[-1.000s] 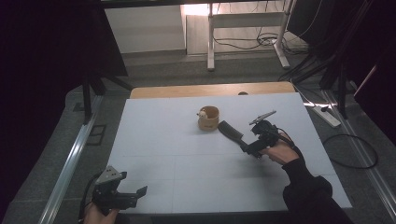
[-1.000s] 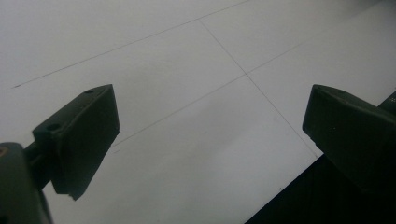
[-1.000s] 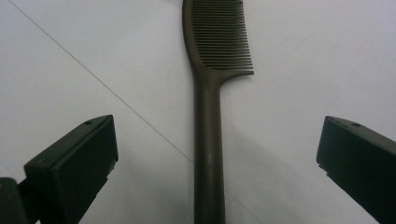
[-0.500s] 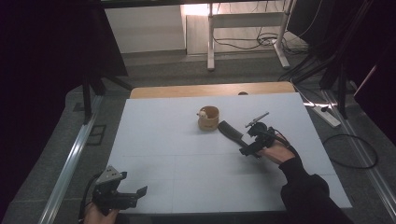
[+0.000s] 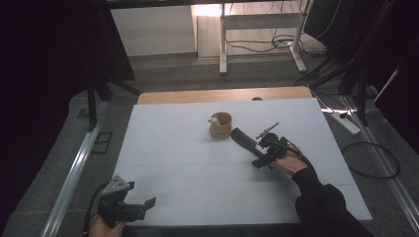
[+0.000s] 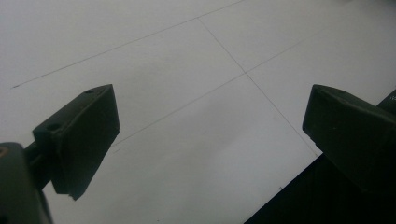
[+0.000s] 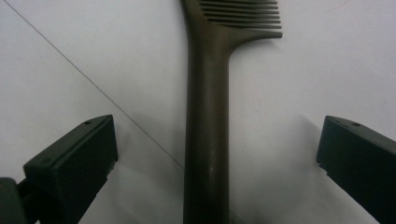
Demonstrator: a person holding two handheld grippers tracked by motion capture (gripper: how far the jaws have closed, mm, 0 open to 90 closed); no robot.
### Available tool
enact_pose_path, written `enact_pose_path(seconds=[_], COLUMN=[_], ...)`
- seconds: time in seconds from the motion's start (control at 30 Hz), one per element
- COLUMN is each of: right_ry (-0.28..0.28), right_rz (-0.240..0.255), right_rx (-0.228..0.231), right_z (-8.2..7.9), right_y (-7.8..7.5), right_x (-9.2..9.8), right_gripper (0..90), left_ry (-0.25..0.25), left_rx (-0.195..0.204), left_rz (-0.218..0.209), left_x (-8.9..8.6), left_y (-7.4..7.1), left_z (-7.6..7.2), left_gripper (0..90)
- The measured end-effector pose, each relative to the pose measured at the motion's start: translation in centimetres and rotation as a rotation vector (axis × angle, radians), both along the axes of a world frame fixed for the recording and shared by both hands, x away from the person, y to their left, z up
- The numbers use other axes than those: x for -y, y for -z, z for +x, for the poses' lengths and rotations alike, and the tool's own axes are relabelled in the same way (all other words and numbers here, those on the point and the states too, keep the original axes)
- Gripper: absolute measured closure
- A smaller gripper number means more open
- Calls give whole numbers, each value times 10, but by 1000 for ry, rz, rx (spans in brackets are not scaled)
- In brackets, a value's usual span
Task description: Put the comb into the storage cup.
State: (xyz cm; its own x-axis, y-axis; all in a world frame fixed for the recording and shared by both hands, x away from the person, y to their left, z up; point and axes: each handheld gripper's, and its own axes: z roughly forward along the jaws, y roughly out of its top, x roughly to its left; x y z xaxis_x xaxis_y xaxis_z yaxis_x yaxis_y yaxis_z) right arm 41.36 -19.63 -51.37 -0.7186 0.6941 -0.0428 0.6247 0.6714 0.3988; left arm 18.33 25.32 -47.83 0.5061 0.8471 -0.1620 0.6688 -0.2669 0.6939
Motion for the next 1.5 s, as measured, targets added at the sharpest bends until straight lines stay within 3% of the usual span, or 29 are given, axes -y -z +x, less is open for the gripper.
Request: enact_pose_path(seconds=[0.57, 0.73, 0.87, 1.27, 1.5], right_ry=[16, 16, 3, -26, -16], right_rz=[-2, -5, -5, 13, 29], right_rx=[-2, -15, -17, -10, -15], right_z=[-1, -2, -3, -4, -3], right_y=[1, -4, -8, -14, -14], right_x=[-1, -2, -3, -3, 0], right_gripper=[8, 108, 237, 695, 727], left_ry=[1, 1, 1, 4, 9], left_rx=[0, -1, -1, 1, 5], left_rz=[5, 7, 7, 10, 16], left_x=[0, 1, 1, 1, 2], left_y=[0, 0, 0, 0, 0], left_z=[0, 0, 0, 0, 0], left_gripper=[46, 47, 47, 47, 47])
